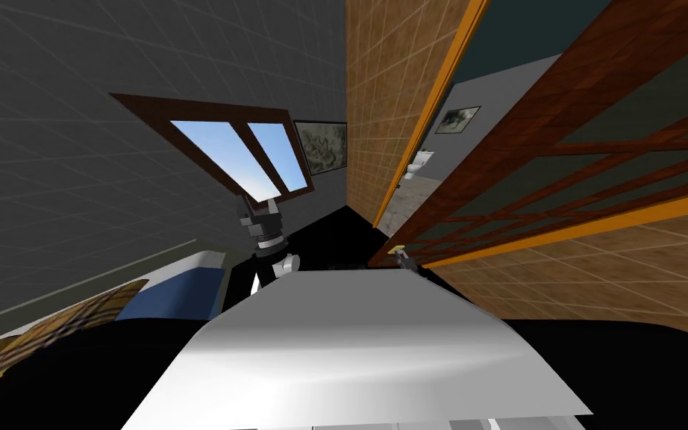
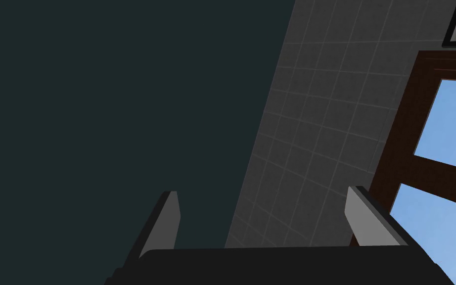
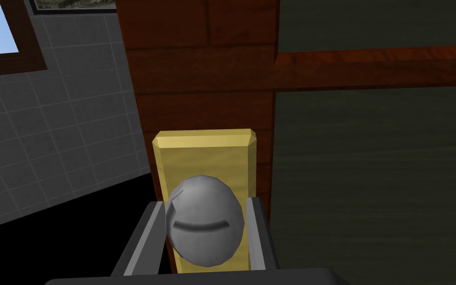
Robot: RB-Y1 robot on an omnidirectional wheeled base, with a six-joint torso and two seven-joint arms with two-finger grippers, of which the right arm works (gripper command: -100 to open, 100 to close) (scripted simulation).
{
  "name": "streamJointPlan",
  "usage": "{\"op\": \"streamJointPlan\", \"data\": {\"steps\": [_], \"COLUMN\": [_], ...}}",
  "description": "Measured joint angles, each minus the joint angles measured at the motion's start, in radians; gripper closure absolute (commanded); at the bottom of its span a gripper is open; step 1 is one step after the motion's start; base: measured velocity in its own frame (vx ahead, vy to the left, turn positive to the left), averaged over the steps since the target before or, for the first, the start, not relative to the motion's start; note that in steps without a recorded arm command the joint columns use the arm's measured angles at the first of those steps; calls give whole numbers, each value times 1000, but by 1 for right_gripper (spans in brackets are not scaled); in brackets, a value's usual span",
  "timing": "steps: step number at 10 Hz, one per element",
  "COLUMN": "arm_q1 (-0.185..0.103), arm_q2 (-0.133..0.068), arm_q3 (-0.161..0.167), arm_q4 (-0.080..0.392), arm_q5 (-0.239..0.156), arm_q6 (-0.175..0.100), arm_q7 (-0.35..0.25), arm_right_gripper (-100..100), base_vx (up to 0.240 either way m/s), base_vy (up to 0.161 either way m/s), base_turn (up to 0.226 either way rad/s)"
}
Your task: Pull the door open
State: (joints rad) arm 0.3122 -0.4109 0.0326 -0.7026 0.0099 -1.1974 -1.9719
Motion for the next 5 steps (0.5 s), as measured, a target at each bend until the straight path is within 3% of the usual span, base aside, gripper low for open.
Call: {"op": "streamJointPlan", "data": {"steps": [5], "arm_q1": [-14], "arm_q2": [-9], "arm_q3": [8], "arm_q4": [38], "arm_q5": [10], "arm_q6": [-34], "arm_q7": [-12], "arm_right_gripper": [100], "base_vx": [-202], "base_vy": [-51], "base_turn": [130]}}
